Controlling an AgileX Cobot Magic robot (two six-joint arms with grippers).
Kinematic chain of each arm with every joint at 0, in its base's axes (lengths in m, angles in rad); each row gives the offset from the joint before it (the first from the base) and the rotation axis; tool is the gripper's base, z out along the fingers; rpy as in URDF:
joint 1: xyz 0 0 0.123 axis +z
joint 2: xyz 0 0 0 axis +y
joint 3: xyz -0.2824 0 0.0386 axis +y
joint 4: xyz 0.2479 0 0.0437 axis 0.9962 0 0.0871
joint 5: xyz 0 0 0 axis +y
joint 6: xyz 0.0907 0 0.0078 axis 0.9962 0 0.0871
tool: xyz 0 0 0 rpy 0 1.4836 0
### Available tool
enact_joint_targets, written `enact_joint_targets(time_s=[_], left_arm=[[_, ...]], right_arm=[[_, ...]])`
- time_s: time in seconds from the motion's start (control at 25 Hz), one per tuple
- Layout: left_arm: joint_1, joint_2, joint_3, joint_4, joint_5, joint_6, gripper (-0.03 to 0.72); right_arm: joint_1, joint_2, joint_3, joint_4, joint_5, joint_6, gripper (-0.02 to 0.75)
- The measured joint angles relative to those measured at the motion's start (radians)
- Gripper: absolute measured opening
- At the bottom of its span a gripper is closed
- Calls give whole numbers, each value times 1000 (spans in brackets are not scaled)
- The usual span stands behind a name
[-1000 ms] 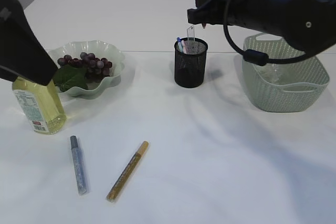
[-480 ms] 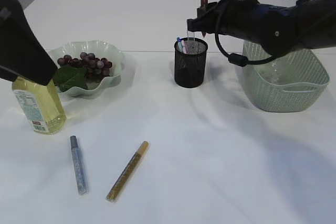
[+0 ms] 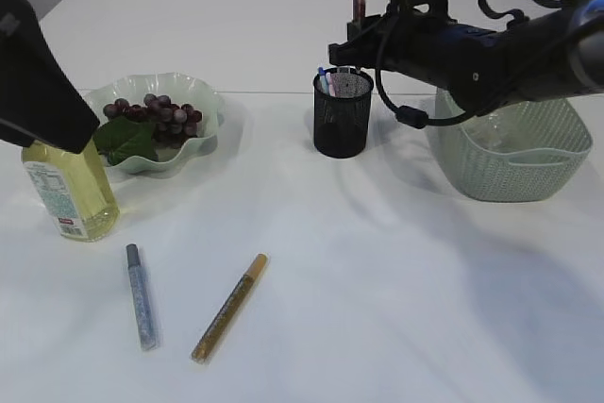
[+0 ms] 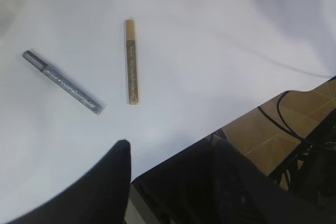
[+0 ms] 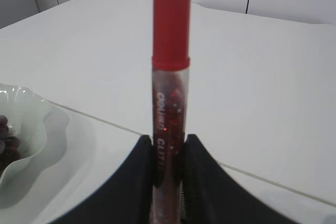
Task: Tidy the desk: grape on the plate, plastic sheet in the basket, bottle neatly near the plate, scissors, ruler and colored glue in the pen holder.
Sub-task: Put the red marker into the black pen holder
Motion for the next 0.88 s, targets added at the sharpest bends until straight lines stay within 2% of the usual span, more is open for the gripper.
enact_joint_targets(time_s=[0.36, 0.88], left_arm=[[0, 0, 0, -4, 0, 0, 362], [0, 0, 0, -5, 0, 0, 362]], right_arm=[[-18, 91, -65, 4, -14, 0, 163], [-25, 124, -73, 17, -14, 0, 164]])
